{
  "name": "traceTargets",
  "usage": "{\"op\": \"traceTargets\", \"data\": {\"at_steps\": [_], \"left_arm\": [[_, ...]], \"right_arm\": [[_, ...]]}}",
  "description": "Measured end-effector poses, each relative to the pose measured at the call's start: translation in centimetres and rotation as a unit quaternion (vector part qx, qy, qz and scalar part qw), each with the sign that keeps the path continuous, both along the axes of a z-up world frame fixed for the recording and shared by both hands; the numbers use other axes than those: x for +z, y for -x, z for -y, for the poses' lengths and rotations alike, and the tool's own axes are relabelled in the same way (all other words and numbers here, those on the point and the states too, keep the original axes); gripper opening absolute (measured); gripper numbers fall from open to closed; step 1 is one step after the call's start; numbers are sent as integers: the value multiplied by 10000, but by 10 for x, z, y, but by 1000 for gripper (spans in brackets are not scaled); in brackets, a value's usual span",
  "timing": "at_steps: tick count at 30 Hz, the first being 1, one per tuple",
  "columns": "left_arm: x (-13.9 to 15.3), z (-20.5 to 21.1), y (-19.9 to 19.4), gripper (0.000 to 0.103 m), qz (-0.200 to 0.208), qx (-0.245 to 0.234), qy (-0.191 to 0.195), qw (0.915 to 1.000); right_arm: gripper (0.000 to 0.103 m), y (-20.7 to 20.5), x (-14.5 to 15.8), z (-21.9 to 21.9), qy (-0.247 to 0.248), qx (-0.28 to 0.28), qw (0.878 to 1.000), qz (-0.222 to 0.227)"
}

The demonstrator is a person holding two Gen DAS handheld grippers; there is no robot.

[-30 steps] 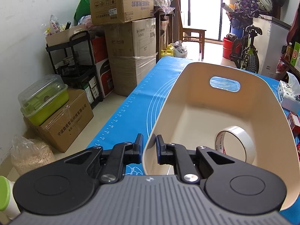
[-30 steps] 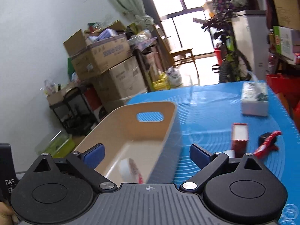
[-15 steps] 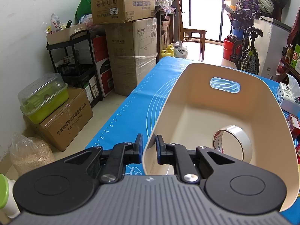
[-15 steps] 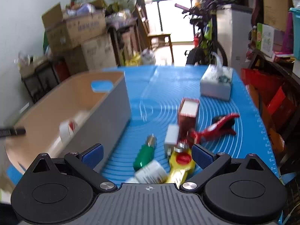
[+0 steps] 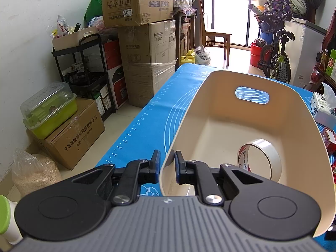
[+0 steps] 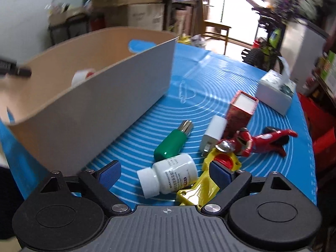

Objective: Organize rigid objects
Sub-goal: 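Reach the right tool to the white pill bottle and grasp it, then carry the pill bottle over the basket and release it with the right tool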

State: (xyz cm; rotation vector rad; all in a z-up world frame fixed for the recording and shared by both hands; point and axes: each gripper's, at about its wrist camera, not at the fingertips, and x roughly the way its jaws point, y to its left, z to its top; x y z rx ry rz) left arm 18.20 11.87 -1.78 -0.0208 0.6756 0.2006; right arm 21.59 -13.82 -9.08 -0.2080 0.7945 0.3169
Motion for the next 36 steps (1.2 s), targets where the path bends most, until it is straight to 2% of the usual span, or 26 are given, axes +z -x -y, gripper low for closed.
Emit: {"op": "traceTargets", "data": {"at_steps": [3,9,14,17,21,29,36], "left_arm": [[0,0,0,16,-2,2,3,10000],[0,0,0,16,-4,1,1,10000],[0,1,0,16,-3,3,-3,10000],[0,0,0,16,-5,8,5,10000],[1,0,-1,17,-4,12,4,10000],[1,0,-1,17,-5,11,6,10000],[1,0,-1,16,-3,15,6,10000]], "right_arm": [[88,-1,-7,-4,250,152,9996,-24],[87,-5,-12,-3,276,192,9993,144],[70,-9,-12,-2,193,259,9994,122],[70,-7,-17,-6,408,339,9985,144],[70,-6,-15,-5,399,297,9987,149],[70,-5,9,8,-110,-142,9994,307],[70,-2,46,15,-704,-501,9938,699]]}}
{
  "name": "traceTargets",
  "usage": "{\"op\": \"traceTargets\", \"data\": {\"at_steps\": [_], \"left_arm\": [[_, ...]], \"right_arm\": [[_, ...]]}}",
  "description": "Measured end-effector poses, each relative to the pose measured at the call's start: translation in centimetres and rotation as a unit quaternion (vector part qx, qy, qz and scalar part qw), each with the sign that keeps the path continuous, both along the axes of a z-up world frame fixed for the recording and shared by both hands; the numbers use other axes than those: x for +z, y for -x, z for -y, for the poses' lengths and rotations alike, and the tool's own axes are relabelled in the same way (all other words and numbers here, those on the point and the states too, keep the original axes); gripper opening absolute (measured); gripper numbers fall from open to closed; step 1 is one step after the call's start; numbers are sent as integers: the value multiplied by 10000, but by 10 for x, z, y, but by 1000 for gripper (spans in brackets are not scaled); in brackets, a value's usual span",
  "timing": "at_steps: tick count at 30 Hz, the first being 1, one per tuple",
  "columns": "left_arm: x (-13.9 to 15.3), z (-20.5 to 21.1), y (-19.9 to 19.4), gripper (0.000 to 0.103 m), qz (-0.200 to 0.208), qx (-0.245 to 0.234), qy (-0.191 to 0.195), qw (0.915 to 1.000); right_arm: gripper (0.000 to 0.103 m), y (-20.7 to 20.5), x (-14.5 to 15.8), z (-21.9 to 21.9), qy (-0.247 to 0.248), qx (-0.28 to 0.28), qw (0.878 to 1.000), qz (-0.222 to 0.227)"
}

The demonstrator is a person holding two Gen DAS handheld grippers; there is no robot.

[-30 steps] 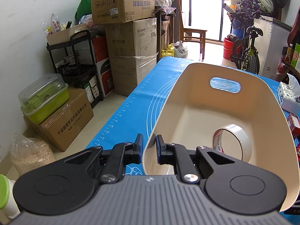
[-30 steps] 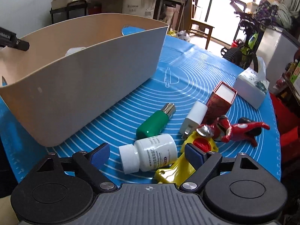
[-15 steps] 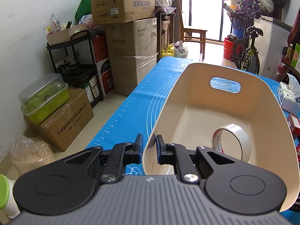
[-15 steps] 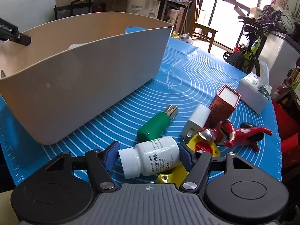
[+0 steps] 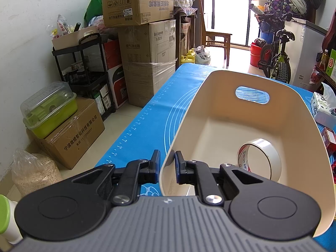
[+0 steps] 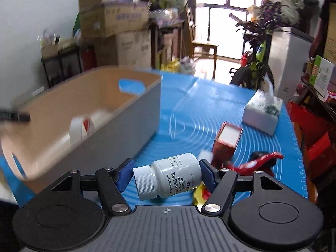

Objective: Organize rigid objects
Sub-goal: 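Carry the pill bottle over the basket and release it with the right tool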

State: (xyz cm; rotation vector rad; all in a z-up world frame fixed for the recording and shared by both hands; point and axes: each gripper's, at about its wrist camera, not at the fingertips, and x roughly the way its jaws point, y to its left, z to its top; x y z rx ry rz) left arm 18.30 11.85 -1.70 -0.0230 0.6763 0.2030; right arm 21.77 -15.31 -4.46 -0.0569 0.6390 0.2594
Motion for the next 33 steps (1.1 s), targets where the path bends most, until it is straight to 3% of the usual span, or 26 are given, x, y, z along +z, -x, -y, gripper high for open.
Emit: {"op": "traceTargets", "data": {"at_steps": [9,19,23,33], "left_arm": [[0,1,0,16,-5,-20,-14,10000],[0,0,-1,16,-3,-14,-13,10000],[0,0,-1,16,-1,-17,-19,10000],[0,0,-1,16,11,-28,-17,10000]], "right_arm": [[70,1,46,-11,-761,-306,9942,689],[70,-18,60,-52,-998,-19,9914,843],[70,-22,56,-79,-798,354,9938,682],[70,-29,15,-140,170,1093,9933,-344]]}}
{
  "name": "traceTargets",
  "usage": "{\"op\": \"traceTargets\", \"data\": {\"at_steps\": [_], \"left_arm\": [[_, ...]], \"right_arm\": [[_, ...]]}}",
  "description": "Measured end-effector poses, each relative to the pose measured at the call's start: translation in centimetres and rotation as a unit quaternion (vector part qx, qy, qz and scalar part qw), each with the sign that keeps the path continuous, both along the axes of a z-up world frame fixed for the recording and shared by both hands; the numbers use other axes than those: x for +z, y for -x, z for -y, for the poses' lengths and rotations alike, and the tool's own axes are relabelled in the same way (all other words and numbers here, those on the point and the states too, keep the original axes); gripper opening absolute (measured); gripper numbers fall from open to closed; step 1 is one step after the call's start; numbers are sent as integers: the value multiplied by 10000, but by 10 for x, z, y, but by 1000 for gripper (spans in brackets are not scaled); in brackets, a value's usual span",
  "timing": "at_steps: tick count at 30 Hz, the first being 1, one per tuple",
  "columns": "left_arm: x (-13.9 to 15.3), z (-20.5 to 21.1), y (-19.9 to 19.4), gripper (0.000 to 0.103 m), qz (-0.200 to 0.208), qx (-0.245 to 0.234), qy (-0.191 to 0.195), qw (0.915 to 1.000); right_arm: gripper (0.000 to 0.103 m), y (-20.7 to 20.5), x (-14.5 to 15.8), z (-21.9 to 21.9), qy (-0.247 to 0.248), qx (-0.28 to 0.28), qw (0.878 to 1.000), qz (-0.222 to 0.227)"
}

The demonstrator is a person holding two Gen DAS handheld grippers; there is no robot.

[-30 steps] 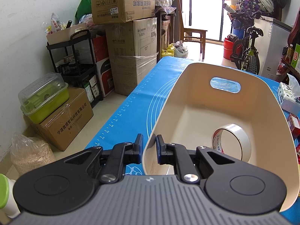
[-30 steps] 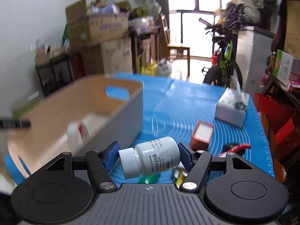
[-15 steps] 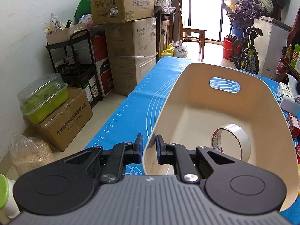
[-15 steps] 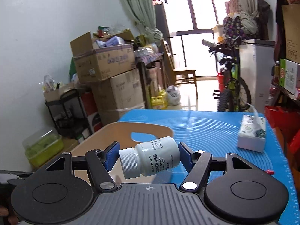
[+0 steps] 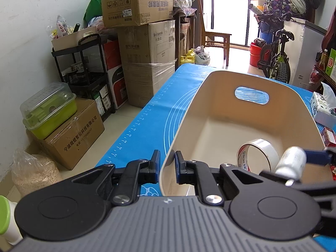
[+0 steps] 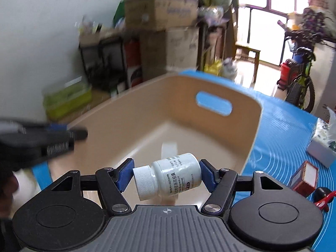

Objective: Organize rigid objects
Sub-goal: 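Carry the pill bottle over the basket and release it with the right tool, then reach the right tool to the red toy figure and grasp it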

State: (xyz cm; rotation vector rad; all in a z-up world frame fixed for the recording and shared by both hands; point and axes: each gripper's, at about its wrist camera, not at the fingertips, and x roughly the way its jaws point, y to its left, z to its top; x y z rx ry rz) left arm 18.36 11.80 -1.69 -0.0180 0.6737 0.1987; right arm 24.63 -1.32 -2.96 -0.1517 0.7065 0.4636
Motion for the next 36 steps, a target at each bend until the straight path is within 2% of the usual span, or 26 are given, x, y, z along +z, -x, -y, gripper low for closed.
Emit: {"op": "traceTargets", "data": {"at_steps": [4,9,12,16,22,26,29,36], "left_arm": [[0,0,0,16,5,9,-1,10000],[0,1,0,16,1,9,-7,10000],[0,0,0,16,-1,22,27,10000],[1,1,1,16,15,16,0,10000],[2,1,1,16,9,25,9,10000],[2,1,2,16,6,30,29,10000],[2,0,1,16,7,28,22,10000],[2,1,1,16,6,32,3,10000]], "right_arm": [[73,3,-4,-2,72,82,9999,-38],[77,5,2,14,-306,-19,9995,-85],[82,8,9,28,-611,-281,9977,-110],[83,13,21,53,-1060,-580,9926,-112],[84,19,32,91,-1296,-1068,9858,87],[84,16,32,122,-1228,-1519,9805,191],[84,7,26,149,-1227,-2004,9719,124],[84,-8,-1,215,-1577,-3246,9318,-383]]}}
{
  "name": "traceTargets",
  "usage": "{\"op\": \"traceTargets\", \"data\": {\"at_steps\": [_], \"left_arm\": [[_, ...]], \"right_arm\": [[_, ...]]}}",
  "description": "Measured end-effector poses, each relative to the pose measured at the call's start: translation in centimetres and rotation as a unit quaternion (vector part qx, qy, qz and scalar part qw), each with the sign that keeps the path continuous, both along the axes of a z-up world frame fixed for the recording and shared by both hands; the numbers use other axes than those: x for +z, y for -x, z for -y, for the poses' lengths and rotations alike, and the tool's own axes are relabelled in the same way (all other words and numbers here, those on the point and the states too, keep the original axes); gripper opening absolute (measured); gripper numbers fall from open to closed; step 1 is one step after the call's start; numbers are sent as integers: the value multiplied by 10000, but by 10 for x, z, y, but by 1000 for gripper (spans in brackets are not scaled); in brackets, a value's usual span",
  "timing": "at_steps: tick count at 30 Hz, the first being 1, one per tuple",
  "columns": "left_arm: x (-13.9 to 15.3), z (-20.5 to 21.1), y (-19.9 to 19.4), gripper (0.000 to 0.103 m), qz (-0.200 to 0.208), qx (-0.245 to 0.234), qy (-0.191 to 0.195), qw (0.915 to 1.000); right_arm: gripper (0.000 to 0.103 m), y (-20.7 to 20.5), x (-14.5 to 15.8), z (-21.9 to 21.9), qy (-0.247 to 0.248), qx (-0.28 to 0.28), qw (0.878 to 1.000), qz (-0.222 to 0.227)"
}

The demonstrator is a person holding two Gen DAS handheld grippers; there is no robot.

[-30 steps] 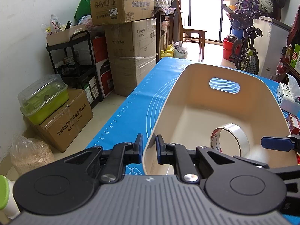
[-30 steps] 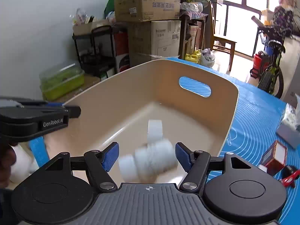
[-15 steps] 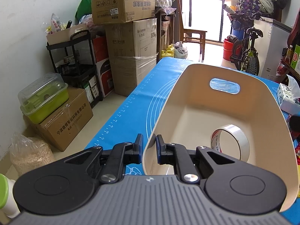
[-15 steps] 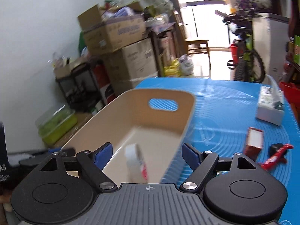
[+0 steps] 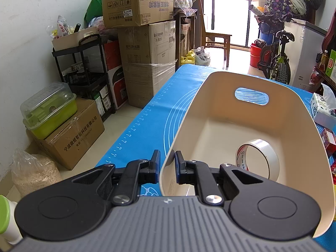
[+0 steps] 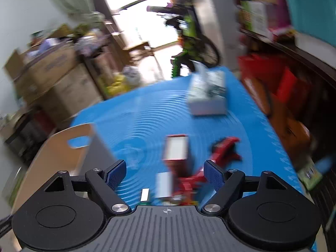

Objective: Organize rigid objects
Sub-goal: 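Reach the right tool to the red toy figure and grasp it, then lift the red figure into the basket and open the right tool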

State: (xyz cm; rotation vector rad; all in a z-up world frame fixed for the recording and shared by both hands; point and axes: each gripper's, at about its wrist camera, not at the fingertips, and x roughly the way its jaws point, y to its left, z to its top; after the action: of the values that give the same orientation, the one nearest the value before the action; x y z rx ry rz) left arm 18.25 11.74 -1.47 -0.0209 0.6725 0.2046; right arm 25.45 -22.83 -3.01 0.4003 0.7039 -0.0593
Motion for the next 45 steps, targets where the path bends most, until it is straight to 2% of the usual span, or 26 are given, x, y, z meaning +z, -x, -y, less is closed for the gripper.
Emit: {"op": "traceTargets", "data": {"at_steps": [5,8,21,24,25,29,34,45], "left_arm": [[0,0,0,17,0,2,-9,10000],[0,0,0,17,2,10,-25,10000],[-1,2,0,17,-8,10,-74,10000],[-1,2,-1,17,-8,5,-95,10000],[-1,1,-1,17,-6,3,-109,9999],[-1,2,-1,17,-6,7,-107,9999],[0,2,-1,17,1,7,-109,9999],[1,1,-1,17,18,22,-56,10000]], "right_arm": [[82,-6,-27,25,-395,-538,9970,-385],[80,-12,-42,28,-390,-679,9954,-554],[74,-34,-83,34,-687,-671,9917,-851],[66,-35,-84,32,-647,-562,9933,-776],[57,-35,-85,31,-697,-514,9936,-722],[51,-31,-85,33,-942,-587,9915,-683],[37,-22,-79,42,-1124,-658,9898,-580],[34,-9,-52,34,-899,-459,9946,-240]]}}
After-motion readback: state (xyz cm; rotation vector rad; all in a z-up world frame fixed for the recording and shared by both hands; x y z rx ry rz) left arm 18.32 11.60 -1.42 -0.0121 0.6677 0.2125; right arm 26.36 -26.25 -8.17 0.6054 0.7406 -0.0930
